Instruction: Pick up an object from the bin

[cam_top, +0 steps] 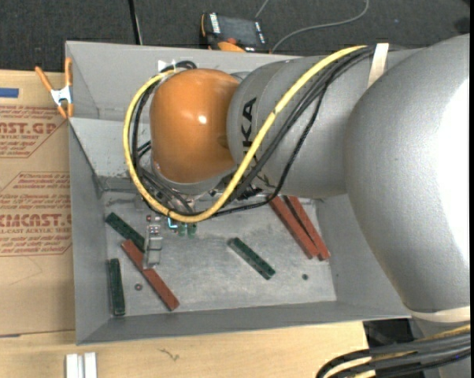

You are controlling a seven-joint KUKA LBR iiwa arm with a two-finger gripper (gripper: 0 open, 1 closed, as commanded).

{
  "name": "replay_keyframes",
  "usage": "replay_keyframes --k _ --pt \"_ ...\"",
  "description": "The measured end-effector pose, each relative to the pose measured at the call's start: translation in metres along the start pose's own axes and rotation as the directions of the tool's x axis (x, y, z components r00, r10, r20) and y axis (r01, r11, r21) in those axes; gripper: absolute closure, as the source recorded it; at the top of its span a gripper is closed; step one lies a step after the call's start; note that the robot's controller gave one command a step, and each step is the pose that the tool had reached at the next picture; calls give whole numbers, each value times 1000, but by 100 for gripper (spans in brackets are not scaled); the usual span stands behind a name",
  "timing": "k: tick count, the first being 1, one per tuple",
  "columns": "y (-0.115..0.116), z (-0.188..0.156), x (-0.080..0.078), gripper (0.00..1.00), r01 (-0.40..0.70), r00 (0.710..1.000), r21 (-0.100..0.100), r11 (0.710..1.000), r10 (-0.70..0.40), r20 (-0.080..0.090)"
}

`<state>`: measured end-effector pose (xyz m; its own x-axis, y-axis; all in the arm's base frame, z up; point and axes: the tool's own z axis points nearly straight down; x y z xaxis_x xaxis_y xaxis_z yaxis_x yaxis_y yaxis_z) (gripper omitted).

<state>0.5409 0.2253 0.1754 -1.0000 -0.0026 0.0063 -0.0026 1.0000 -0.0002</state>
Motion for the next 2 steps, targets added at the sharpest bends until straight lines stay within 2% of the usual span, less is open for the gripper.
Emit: replay_keyframes --k 1,2 --pt "4 105 26 0 307 952 0 952 -307 5" --pt "-68 106 43 0 258 966 3 966 -258 4"
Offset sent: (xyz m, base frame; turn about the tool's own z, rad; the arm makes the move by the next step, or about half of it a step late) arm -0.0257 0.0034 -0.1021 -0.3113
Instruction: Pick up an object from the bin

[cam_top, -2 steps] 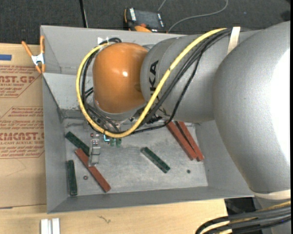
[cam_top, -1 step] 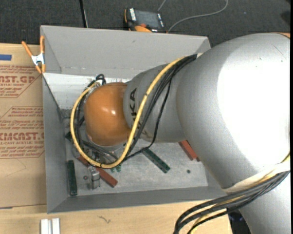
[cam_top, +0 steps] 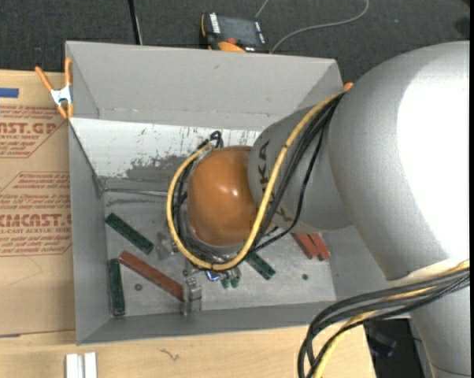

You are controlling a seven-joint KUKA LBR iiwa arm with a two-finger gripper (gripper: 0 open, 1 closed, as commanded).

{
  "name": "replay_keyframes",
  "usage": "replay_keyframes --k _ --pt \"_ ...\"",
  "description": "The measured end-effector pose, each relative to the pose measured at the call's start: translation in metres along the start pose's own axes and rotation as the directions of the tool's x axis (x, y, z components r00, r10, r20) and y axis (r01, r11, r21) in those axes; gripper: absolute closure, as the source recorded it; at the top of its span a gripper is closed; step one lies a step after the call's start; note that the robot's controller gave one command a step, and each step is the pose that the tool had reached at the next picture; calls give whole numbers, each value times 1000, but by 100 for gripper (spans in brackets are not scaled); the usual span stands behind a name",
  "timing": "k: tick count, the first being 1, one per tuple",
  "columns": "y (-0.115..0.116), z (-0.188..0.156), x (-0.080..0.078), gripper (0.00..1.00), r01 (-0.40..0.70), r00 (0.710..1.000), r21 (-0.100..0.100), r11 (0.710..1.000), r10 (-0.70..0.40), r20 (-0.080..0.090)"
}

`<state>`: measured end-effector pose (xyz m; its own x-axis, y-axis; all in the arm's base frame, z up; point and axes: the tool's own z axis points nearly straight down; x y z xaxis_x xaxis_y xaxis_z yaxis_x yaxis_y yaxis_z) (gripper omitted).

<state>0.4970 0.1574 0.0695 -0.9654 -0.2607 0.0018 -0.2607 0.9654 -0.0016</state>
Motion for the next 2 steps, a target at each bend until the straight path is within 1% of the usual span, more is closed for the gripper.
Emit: replay_keyframes --k 1,2 --pt "2 0 -1 100 3 1000 -2 1000 -3 3" --pt "8 -171 -10 100 5 1000 -2 1000 -5 11"
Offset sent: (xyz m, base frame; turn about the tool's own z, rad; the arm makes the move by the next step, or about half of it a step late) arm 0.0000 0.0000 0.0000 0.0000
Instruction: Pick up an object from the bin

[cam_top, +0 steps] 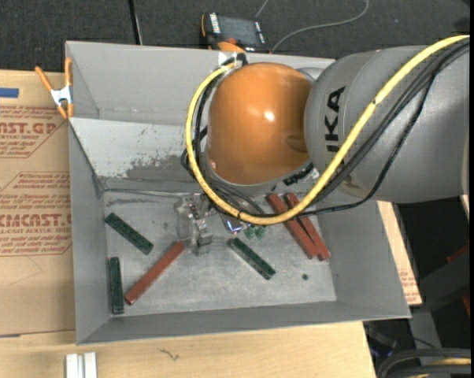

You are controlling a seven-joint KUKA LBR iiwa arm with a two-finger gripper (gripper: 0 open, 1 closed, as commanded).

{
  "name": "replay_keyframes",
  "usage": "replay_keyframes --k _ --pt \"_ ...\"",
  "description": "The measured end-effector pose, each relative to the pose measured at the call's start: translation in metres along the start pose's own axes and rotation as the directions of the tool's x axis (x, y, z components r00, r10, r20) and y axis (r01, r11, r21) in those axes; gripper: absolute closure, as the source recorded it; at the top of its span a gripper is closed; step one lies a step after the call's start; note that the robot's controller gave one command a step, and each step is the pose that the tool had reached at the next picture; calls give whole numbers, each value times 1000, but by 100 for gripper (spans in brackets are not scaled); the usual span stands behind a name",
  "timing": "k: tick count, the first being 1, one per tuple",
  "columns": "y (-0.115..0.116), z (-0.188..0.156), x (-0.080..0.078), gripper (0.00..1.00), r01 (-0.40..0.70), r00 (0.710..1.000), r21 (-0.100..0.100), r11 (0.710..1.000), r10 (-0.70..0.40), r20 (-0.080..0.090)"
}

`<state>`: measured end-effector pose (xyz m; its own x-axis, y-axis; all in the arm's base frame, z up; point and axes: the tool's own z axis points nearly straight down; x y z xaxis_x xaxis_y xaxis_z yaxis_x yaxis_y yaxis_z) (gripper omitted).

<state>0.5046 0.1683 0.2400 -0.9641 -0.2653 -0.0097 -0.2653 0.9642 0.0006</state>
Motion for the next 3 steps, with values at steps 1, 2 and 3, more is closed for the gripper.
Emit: replay_keyframes --k 1,2,3 --pt "12 76 -1 100 -245 969 4 970 245 -13" --pt "12 74 -2 0 -245 969 2 970 245 -9" --pt "3 174 -38 0 -84 996 2 996 84 -13"
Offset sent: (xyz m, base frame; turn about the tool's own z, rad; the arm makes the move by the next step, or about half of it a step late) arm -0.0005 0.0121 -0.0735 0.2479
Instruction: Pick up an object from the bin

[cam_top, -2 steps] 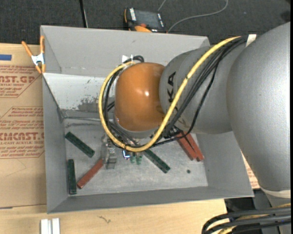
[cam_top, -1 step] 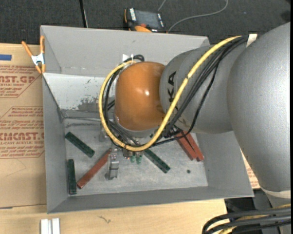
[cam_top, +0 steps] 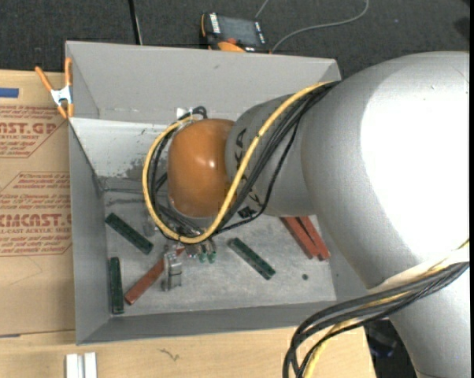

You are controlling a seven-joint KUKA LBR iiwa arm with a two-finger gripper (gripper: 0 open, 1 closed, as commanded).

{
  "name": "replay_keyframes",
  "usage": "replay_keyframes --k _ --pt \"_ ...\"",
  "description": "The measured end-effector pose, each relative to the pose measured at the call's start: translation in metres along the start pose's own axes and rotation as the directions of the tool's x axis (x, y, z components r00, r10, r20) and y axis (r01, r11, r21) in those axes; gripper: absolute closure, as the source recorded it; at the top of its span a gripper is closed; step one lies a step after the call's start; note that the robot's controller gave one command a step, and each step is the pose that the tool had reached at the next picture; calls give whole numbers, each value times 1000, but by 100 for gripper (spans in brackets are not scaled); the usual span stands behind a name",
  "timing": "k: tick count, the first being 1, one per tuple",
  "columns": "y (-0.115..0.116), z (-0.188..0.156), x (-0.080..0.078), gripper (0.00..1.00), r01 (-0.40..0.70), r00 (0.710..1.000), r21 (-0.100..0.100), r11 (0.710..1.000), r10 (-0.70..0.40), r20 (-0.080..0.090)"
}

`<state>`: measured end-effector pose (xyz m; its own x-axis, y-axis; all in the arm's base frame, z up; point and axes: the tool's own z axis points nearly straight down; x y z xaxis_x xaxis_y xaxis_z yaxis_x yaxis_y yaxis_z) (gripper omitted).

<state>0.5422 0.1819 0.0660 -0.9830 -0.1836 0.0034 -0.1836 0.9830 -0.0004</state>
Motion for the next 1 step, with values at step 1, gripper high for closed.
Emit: replay_keyframes --k 1 --pt "-1 -4 -1 100 0 1000 1 1000 0 3"
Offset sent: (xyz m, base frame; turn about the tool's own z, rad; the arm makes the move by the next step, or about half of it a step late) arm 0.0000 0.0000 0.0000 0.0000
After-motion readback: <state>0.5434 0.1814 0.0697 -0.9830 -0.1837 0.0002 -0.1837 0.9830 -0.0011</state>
